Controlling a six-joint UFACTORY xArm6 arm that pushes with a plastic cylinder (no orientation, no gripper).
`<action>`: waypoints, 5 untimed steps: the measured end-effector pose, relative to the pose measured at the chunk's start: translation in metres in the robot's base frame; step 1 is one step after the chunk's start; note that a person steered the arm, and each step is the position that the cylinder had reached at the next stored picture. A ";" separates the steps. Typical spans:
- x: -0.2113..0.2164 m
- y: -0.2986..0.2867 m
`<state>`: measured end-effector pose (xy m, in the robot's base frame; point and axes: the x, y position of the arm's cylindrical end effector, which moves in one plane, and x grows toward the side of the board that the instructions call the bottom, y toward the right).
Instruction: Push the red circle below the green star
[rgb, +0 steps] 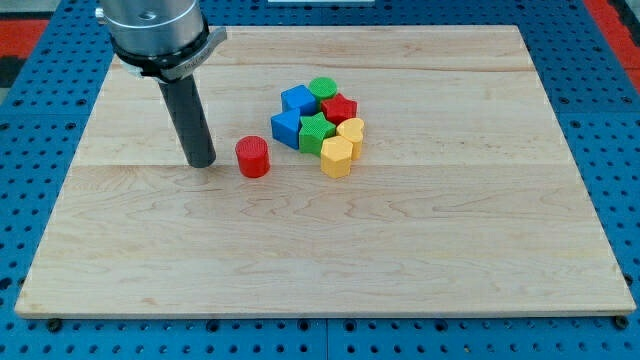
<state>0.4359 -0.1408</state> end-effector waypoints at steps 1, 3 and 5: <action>-0.003 0.017; -0.003 0.065; -0.003 0.080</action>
<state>0.4328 -0.0608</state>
